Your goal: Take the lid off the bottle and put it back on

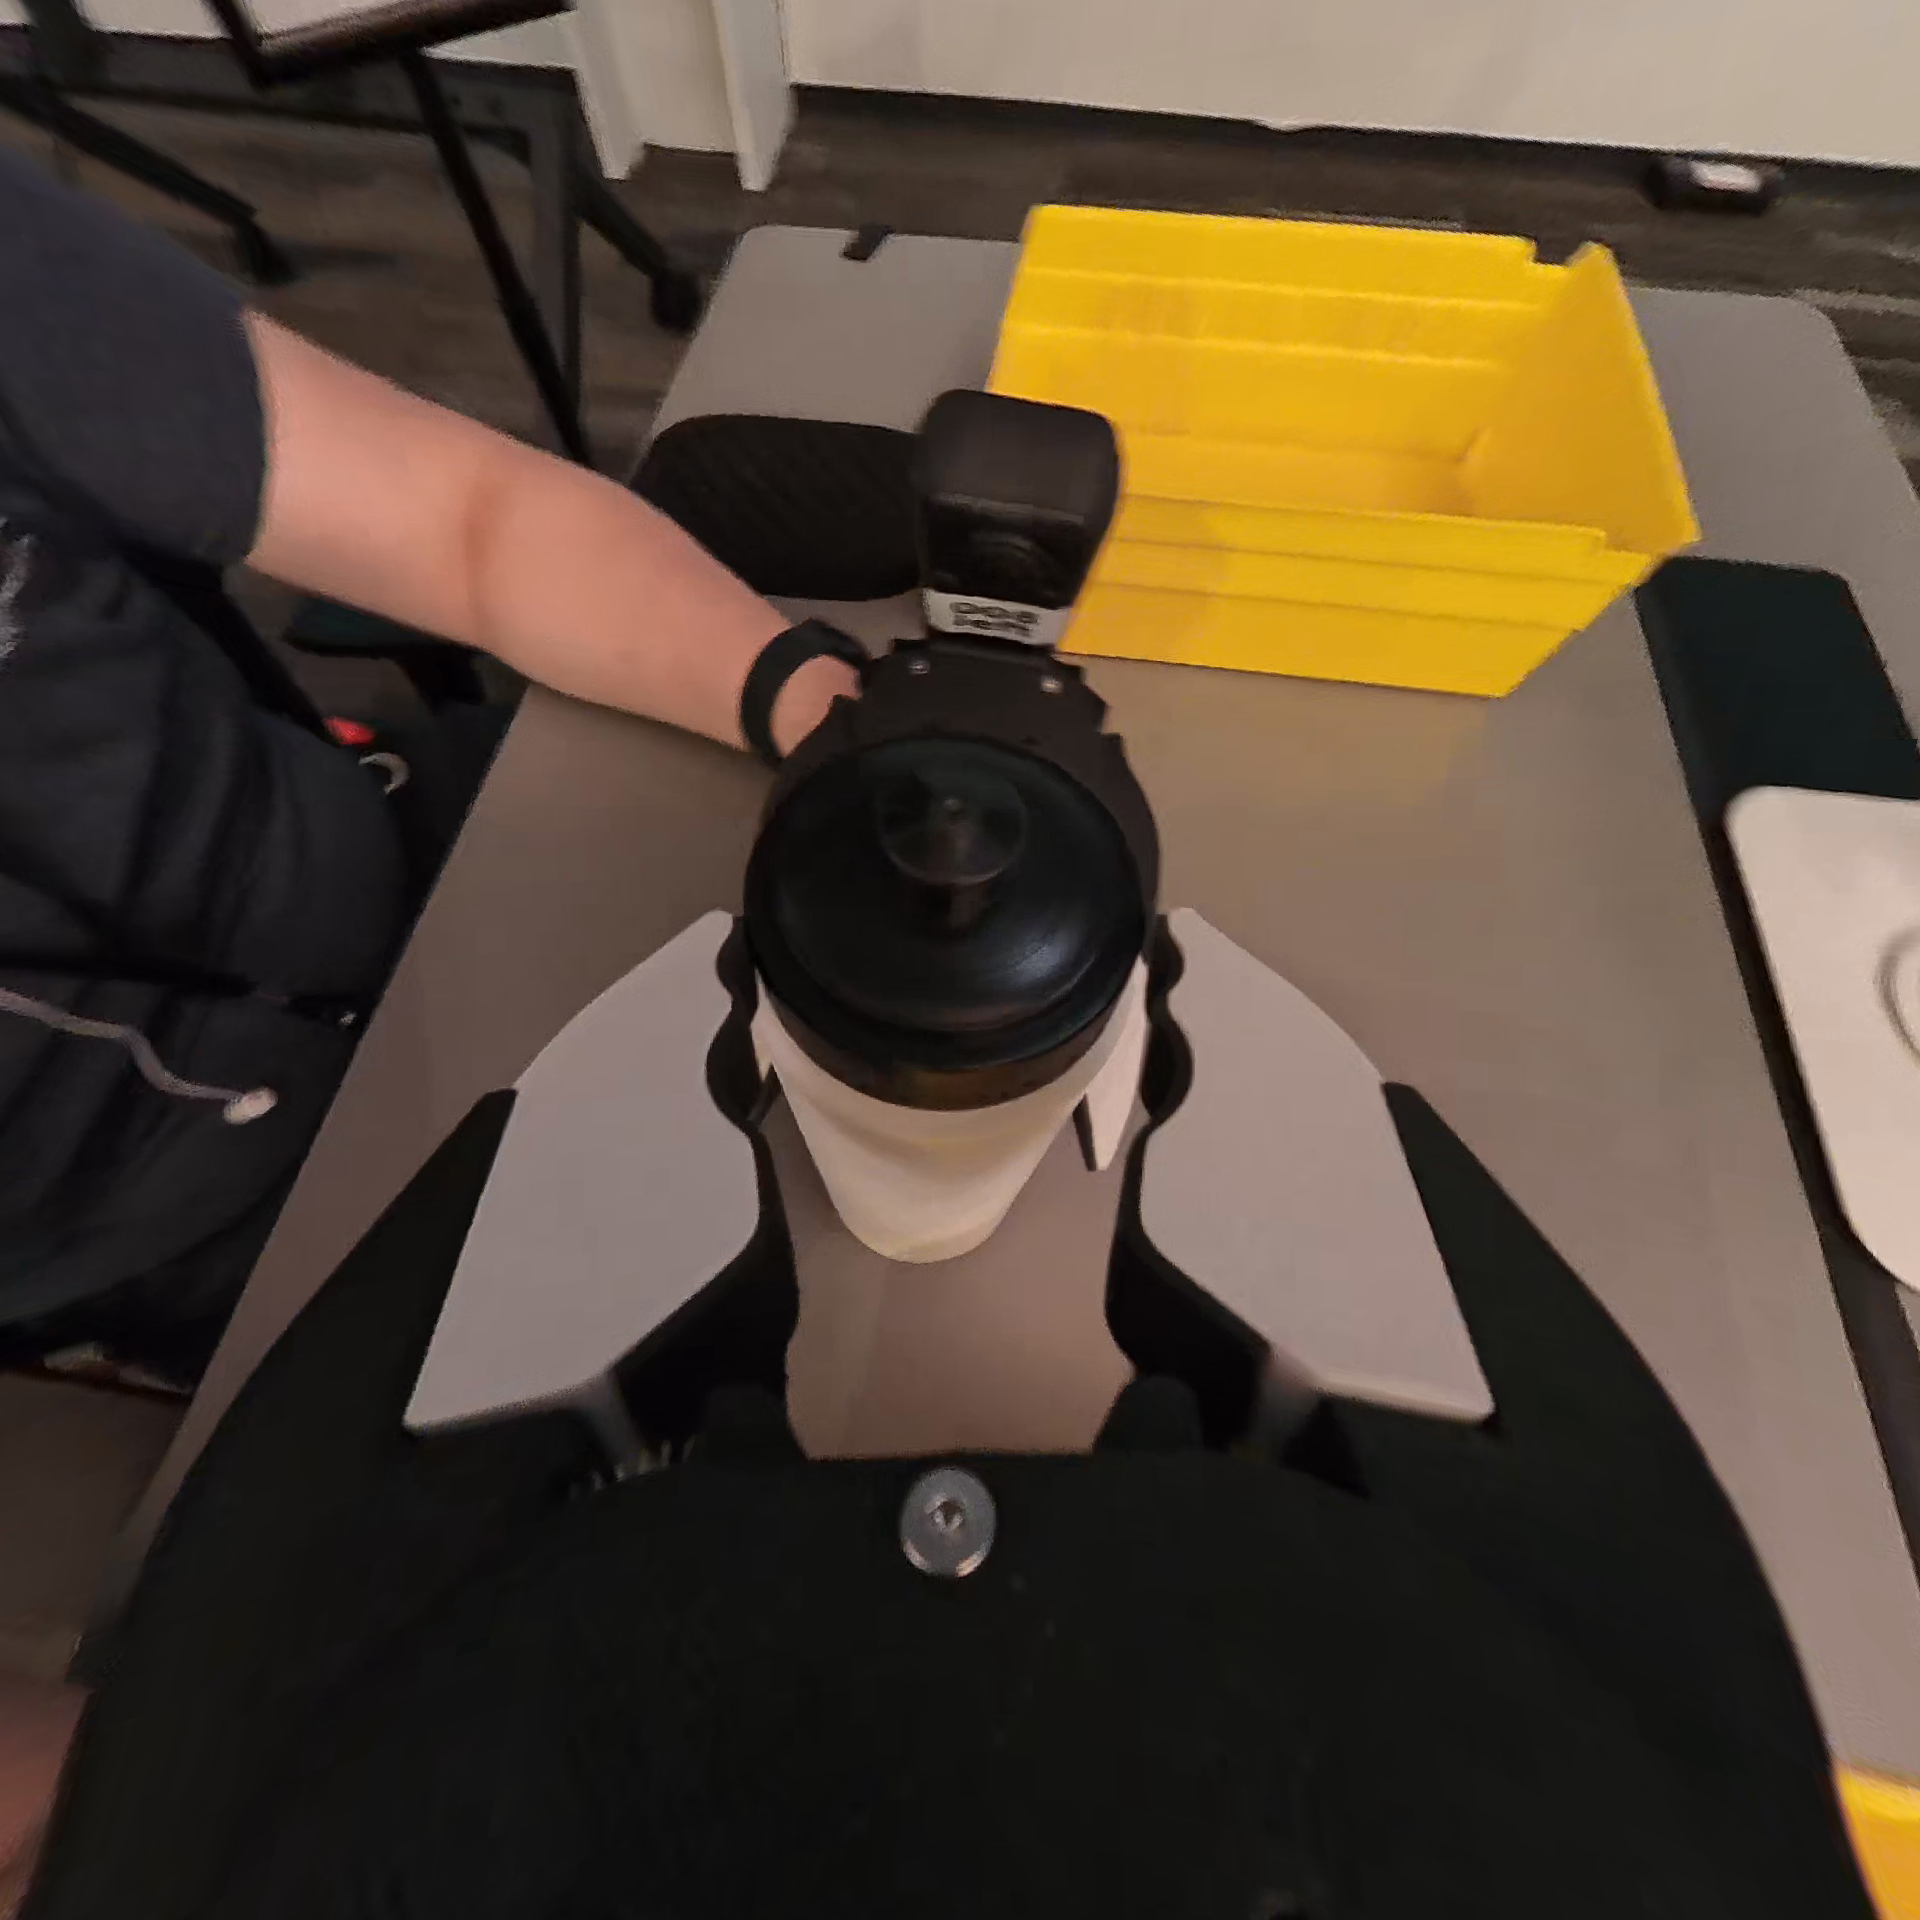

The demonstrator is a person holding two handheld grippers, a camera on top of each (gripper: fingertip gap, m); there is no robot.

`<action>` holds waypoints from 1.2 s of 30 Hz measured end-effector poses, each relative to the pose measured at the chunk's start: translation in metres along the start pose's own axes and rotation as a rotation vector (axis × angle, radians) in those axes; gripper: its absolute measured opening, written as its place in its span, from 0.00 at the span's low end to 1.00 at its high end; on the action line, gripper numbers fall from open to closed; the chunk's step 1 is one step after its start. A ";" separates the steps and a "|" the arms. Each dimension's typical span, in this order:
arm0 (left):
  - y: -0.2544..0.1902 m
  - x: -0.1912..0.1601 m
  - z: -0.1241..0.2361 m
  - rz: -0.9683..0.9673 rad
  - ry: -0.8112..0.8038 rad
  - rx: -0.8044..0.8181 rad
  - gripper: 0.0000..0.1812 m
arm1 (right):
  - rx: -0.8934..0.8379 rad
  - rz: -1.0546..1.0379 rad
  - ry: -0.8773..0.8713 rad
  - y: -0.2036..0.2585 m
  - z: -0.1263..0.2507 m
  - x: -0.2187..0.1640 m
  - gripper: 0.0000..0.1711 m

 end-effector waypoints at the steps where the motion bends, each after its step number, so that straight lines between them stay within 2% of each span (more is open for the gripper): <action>1: 0.007 0.000 0.002 -0.026 0.003 0.067 0.49 | -0.058 -0.006 0.013 -0.005 -0.001 0.000 0.47; 2: 0.014 0.001 0.005 -0.055 0.008 0.133 0.49 | -0.111 -0.006 0.031 -0.009 -0.002 0.001 0.50; 5: 0.028 0.004 0.012 -0.092 0.011 0.286 0.49 | -0.257 -0.022 0.066 -0.016 -0.008 0.005 0.50; 8: 0.032 0.004 0.014 -0.090 0.012 0.339 0.49 | -0.392 -0.167 0.034 -0.026 -0.018 0.011 0.48; 10: 0.031 0.004 0.014 -0.091 0.022 0.330 0.49 | -0.417 -0.197 0.031 -0.029 -0.021 0.009 0.45; 13: 0.020 0.003 0.010 -0.075 0.031 0.189 0.49 | -0.295 -0.157 0.048 -0.020 -0.017 0.008 0.44; 16: -0.004 0.000 0.002 -0.069 0.032 -0.034 0.49 | -0.029 -0.014 0.029 0.006 -0.012 0.008 0.44; 18: -0.015 -0.001 -0.003 -0.061 0.042 -0.110 0.49 | 0.106 0.035 -0.014 0.019 -0.009 0.006 0.44; 20: -0.017 -0.002 -0.006 -0.036 0.038 -0.109 0.49 | 0.159 0.021 -0.048 0.020 -0.007 0.006 0.44; 22: -0.006 -0.001 -0.006 -0.026 0.028 -0.014 0.49 | 0.092 -0.007 -0.052 0.011 -0.008 0.006 0.45; 24: 0.010 0.000 -0.001 -0.062 0.022 0.136 0.49 | -0.072 -0.015 -0.029 -0.006 -0.010 0.007 0.50; 26: 0.024 0.003 0.006 -0.091 0.015 0.281 0.49 | -0.199 -0.024 0.001 -0.015 -0.012 0.009 0.51; 29: 0.037 0.005 0.015 -0.092 -0.009 0.430 0.49 | -0.369 -0.172 0.028 -0.026 -0.018 0.009 0.53; 31: 0.038 0.006 0.016 -0.081 -0.014 0.438 0.49 | -0.426 -0.216 0.042 -0.030 -0.024 0.007 0.52; 33: 0.037 0.006 0.016 -0.079 -0.006 0.421 0.49 | -0.477 -0.167 0.070 -0.034 -0.025 0.005 0.44; 36: 0.029 0.004 0.012 -0.060 0.000 0.304 0.49 | -0.401 -0.143 0.094 -0.028 -0.021 0.004 0.44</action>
Point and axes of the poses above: each gripper's, where its closed fingertips meet, z back along the fingers, x out of its top, y = z × x across the jaws, the point moved 5 cm from there along z, back along the fingers, and after that the axes turned 14 degrees about -y, right-handed, at the moved point
